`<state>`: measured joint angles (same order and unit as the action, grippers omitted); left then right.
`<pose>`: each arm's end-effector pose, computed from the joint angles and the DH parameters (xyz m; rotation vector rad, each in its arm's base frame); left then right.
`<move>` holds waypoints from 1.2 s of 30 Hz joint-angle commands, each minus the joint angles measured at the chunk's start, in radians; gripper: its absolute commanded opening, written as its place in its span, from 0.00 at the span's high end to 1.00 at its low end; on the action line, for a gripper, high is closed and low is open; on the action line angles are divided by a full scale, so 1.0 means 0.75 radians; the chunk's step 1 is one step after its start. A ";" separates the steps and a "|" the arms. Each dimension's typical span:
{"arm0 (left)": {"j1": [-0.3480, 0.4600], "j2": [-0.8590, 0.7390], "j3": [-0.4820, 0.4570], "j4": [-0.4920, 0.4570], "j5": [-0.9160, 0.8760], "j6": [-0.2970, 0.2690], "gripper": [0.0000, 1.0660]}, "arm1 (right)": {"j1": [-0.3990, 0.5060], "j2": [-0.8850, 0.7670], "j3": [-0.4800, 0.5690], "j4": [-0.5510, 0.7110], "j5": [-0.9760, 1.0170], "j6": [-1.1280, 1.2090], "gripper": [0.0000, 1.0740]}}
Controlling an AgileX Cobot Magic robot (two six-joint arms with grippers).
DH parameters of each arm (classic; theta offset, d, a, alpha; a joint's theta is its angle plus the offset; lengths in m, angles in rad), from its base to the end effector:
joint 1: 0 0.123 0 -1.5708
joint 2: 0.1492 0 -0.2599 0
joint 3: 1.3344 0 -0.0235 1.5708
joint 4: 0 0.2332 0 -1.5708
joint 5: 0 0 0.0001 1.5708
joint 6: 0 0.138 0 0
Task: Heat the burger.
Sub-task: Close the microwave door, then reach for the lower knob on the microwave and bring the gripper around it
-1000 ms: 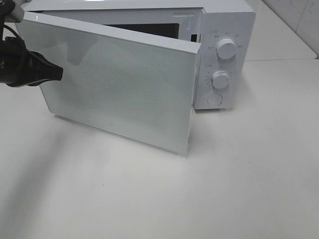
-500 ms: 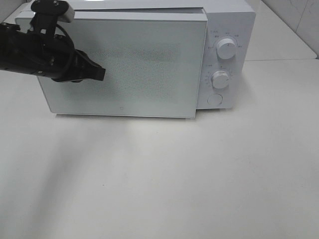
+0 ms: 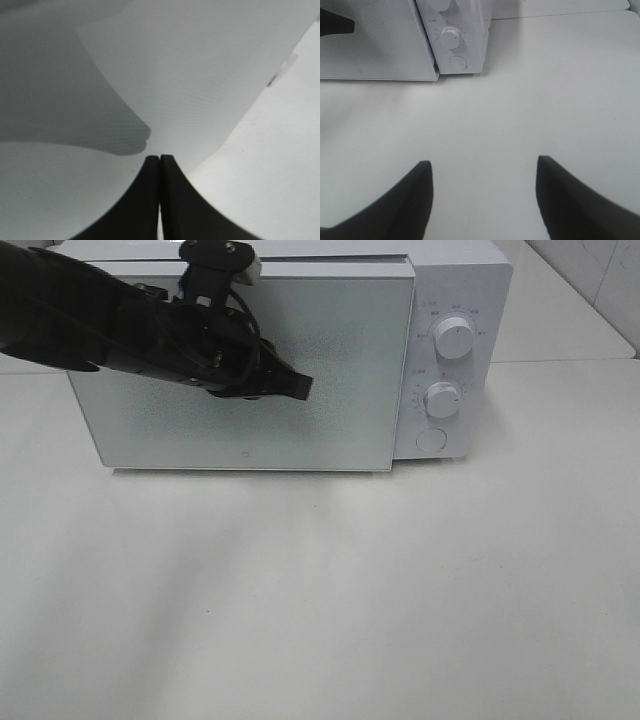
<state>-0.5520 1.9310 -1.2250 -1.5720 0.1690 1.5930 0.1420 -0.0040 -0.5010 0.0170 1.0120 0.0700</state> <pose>0.3634 -0.2512 0.1549 0.7200 2.1010 -0.4816 0.0484 0.0089 0.2539 -0.0721 1.9926 0.1569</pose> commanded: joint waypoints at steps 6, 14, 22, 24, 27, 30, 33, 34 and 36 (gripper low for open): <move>-0.081 0.137 -0.232 0.013 -0.157 0.043 1.00 | -0.001 -0.036 0.004 0.003 -0.013 -0.021 0.47; -0.139 0.219 -0.372 0.019 -0.193 0.043 1.00 | -0.001 -0.036 0.004 0.003 -0.013 -0.021 0.47; -0.167 0.272 -0.452 0.019 -0.137 0.041 1.00 | -0.001 -0.036 0.004 0.003 -0.013 -0.021 0.47; -0.205 0.272 -0.451 0.035 -0.136 0.041 1.00 | -0.001 -0.036 0.004 0.003 -0.013 -0.021 0.47; -0.236 0.272 -0.449 0.067 -0.133 0.041 1.00 | -0.001 -0.036 0.004 0.003 -0.013 -0.021 0.47; -0.283 0.272 -0.449 0.156 -0.097 0.041 1.00 | -0.001 -0.036 0.004 0.003 -0.013 -0.021 0.47; -0.319 0.260 -0.448 0.244 -0.036 0.000 1.00 | -0.001 -0.036 0.004 0.003 -0.013 -0.021 0.47; -0.332 0.245 -0.448 0.304 0.001 -0.077 1.00 | -0.001 -0.036 0.004 0.003 -0.013 -0.021 0.47; -0.333 0.239 -0.448 0.344 0.025 -0.117 1.00 | -0.001 -0.036 0.004 0.003 -0.013 -0.021 0.47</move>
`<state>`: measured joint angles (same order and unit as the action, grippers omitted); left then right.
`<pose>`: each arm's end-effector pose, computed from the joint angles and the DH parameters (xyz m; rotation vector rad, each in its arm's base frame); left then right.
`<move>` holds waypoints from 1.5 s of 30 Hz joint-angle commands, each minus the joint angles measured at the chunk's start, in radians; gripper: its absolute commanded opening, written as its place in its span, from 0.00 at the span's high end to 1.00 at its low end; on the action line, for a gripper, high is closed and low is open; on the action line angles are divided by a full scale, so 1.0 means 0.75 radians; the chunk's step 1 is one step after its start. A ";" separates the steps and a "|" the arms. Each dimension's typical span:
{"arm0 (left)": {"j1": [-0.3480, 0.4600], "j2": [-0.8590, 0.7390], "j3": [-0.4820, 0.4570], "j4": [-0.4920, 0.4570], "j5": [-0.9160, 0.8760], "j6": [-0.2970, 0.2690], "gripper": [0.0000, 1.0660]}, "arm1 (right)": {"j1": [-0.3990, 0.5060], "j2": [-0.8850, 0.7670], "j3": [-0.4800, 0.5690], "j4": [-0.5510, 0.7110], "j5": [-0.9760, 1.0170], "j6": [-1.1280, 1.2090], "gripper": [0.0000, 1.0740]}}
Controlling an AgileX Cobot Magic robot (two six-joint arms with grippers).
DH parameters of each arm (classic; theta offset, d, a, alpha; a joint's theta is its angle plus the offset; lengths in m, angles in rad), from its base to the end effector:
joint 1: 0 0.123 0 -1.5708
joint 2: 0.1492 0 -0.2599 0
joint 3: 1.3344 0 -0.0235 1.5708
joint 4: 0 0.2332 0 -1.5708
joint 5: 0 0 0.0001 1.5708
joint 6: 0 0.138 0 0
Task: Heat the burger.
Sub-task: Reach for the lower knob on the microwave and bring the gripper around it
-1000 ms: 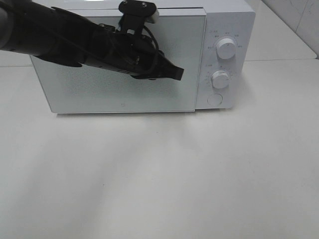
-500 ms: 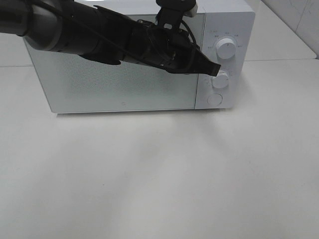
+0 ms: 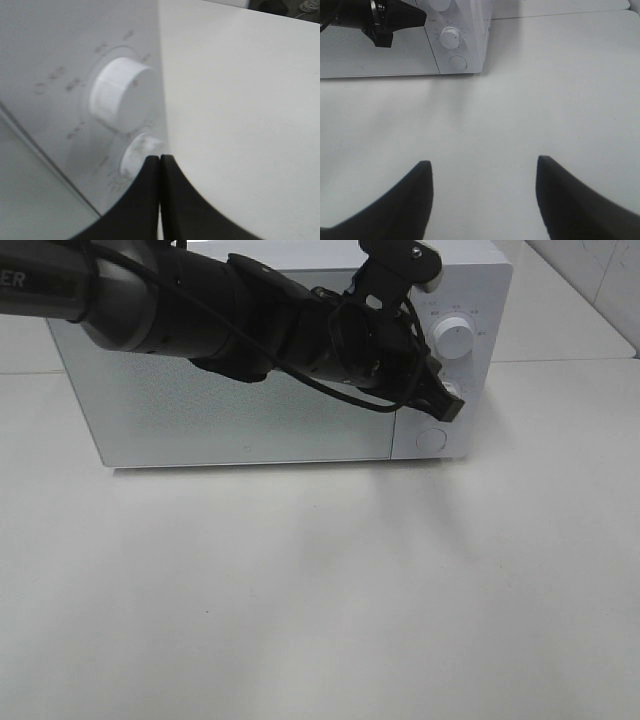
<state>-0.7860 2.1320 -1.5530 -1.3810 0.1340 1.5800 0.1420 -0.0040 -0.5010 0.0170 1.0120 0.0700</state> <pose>0.3440 -0.3702 0.1630 1.0752 1.8283 -0.4893 0.0484 0.0089 0.2539 -0.0721 1.9926 0.1569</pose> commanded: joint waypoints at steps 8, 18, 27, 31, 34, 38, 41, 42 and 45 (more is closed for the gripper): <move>-0.020 -0.089 -0.011 0.684 0.389 -0.641 1.00 | -0.001 -0.036 0.004 0.001 -0.013 -0.021 0.47; -0.020 -0.209 -0.012 1.505 0.937 -1.533 1.00 | -0.001 -0.036 0.004 0.001 -0.013 -0.021 0.47; -0.020 -0.233 -0.011 1.657 1.357 -1.860 1.00 | -0.001 -0.036 0.004 0.001 -0.013 -0.021 0.47; -0.020 -0.237 -0.011 1.700 1.520 -1.889 1.00 | -0.001 -0.036 0.004 0.001 -0.013 -0.021 0.47; -0.016 -0.251 -0.001 1.723 1.533 -1.892 1.00 | -0.001 -0.036 0.004 0.001 -0.013 -0.021 0.47; -0.016 -0.269 0.021 1.777 1.533 -1.925 1.00 | -0.001 -0.036 0.004 0.001 -0.013 -0.021 0.47; -0.016 -0.312 0.105 1.841 1.533 -1.992 1.00 | -0.001 -0.036 0.004 0.001 -0.013 -0.021 0.47; -0.016 -0.325 0.128 1.856 1.533 -2.000 1.00 | -0.001 -0.036 0.004 0.001 -0.013 -0.021 0.47; -0.013 -0.381 0.220 1.884 1.533 -2.001 1.00 | -0.001 -0.036 0.004 0.001 -0.013 -0.021 0.47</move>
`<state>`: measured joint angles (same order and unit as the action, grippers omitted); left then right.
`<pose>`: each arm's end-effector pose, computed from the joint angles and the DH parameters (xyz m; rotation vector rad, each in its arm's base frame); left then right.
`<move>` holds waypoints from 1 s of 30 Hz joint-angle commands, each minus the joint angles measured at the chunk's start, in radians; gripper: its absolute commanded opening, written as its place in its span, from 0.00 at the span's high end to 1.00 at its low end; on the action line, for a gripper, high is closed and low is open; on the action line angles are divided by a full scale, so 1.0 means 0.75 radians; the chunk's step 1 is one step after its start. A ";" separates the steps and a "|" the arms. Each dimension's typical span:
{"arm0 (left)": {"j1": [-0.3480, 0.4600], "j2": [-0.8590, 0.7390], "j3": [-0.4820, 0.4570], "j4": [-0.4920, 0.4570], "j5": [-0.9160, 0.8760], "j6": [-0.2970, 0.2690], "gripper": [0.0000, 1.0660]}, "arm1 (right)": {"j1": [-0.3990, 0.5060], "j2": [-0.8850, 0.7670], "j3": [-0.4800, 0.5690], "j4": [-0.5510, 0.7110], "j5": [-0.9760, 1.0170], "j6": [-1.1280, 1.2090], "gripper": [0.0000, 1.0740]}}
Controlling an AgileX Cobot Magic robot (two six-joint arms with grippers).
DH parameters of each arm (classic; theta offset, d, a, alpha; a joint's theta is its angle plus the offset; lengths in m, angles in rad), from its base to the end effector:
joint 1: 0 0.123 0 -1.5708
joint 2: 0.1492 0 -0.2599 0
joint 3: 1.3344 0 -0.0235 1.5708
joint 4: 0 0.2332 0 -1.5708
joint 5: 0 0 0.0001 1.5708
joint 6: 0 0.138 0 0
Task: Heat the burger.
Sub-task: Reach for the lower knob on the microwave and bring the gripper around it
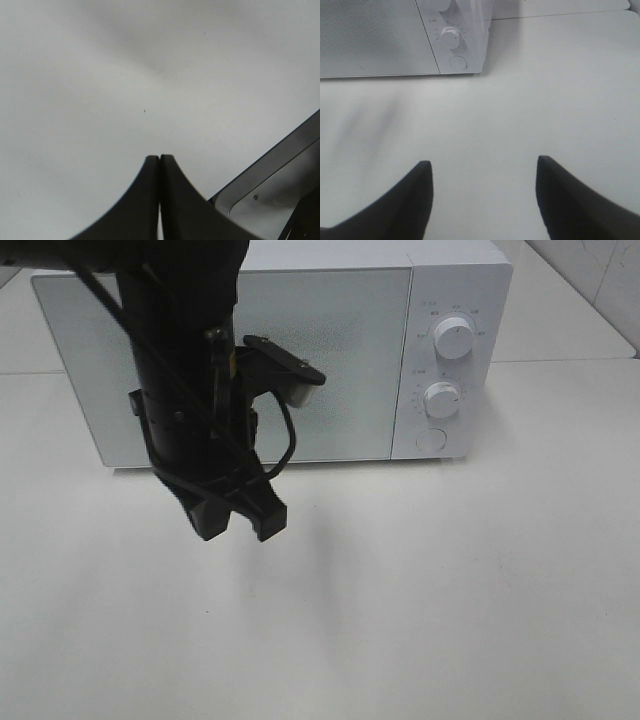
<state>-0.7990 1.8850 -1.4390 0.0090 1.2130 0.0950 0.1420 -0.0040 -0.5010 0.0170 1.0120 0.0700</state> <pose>0.2397 -0.2447 0.1576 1.3616 2.8290 0.0130 0.0484 0.0089 0.2539 -0.0721 1.9926 0.1569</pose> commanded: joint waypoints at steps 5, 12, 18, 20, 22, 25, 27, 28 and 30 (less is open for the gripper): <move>0.093 -0.165 0.197 0.013 0.093 -0.021 1.00 | -0.001 -0.036 0.004 0.001 -0.013 -0.021 0.47; 0.419 -0.391 0.319 -0.031 0.093 -0.028 1.00 | -0.001 -0.036 0.004 0.001 -0.013 -0.021 0.47; 0.697 -0.607 0.397 -0.031 0.093 -0.060 1.00 | -0.001 -0.036 0.004 0.001 -0.013 -0.021 0.47; 0.776 -0.680 0.432 -0.031 0.091 -0.060 1.00 | -0.001 -0.036 0.004 0.001 -0.013 -0.021 0.47; 0.808 -0.715 0.447 -0.028 0.091 -0.060 1.00 | -0.001 -0.036 0.004 0.001 -0.013 -0.021 0.47; 0.905 -0.843 0.499 -0.020 0.091 -0.068 1.00 | -0.001 -0.036 0.004 0.001 -0.013 -0.021 0.47; 0.959 -0.940 0.536 -0.020 0.088 -0.091 1.00 | -0.001 -0.036 0.004 0.001 -0.013 -0.021 0.47; 0.977 -0.992 0.556 -0.020 0.084 -0.096 1.00 | -0.001 -0.036 0.004 0.001 -0.013 -0.021 0.47; 0.993 -1.092 0.599 -0.021 0.077 -0.117 1.00 | -0.001 -0.036 0.004 0.001 -0.013 -0.021 0.47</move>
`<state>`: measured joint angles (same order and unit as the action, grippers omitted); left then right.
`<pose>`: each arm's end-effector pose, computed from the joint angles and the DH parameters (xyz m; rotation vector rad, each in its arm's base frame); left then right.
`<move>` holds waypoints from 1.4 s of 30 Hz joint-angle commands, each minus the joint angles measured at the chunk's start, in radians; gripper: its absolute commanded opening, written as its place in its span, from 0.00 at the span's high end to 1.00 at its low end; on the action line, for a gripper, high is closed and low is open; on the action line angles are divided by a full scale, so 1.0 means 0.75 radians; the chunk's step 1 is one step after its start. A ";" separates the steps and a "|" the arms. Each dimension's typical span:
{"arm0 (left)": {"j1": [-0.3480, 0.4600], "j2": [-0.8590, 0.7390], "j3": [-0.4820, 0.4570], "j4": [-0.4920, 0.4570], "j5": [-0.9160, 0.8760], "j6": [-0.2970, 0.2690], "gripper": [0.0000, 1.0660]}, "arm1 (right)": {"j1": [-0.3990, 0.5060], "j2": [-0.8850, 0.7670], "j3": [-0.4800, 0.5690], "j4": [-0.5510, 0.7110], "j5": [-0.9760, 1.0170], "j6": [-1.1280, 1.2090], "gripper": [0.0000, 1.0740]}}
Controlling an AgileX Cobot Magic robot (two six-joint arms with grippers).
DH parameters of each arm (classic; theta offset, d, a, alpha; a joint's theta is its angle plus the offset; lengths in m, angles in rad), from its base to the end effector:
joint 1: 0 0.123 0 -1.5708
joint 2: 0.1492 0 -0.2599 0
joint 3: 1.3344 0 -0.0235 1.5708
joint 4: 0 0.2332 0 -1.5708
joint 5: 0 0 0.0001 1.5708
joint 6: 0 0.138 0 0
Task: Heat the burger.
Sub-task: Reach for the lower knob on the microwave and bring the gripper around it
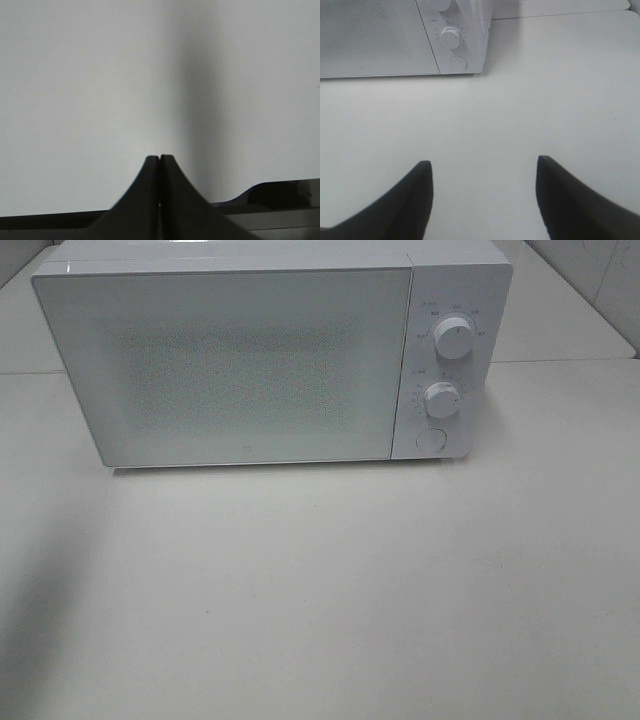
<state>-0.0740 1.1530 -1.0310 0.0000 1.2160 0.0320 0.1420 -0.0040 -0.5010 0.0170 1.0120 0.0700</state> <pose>0.2076 -0.0154 0.2579 0.1495 2.8177 -0.0096 0.0484 0.0089 0.2539 -0.0721 1.9926 0.1569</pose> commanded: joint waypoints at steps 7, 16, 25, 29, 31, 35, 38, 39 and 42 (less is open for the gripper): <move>0.027 -0.513 0.236 -0.036 0.055 -0.035 1.00 | -0.001 -0.036 0.004 0.001 -0.013 -0.021 0.47; 0.027 -1.091 0.465 -0.036 0.017 -0.025 1.00 | -0.001 -0.036 0.004 0.001 -0.013 -0.021 0.47; 0.027 -1.531 0.608 -0.040 0.025 -0.027 1.00 | -0.001 -0.036 0.004 0.003 -0.013 -0.020 0.47; 0.027 -1.577 0.612 -0.035 0.044 -0.024 1.00 | -0.001 -0.036 0.004 0.004 -0.013 -0.020 0.47; 0.027 -1.579 0.620 -0.045 -0.013 -0.024 1.00 | -0.001 -0.035 0.004 0.004 -0.013 -0.020 0.47; 0.027 -1.579 0.651 -0.045 -0.103 -0.021 1.00 | -0.001 -0.035 0.004 0.004 -0.013 -0.019 0.47; 0.027 -1.576 0.659 -0.045 -0.212 0.025 1.00 | -0.001 -0.035 0.004 0.004 -0.013 -0.019 0.47; 0.027 -1.573 0.668 -0.045 -0.240 0.049 1.00 | -0.001 -0.035 0.004 0.004 -0.013 -0.019 0.47; 0.027 -1.565 0.707 -0.053 -0.231 0.063 1.00 | -0.001 -0.035 0.004 0.004 -0.013 -0.019 0.47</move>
<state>-0.0550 -0.0050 -0.5170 -0.0290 1.0530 0.0660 0.1420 -0.0040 -0.5010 0.0170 1.0120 0.0700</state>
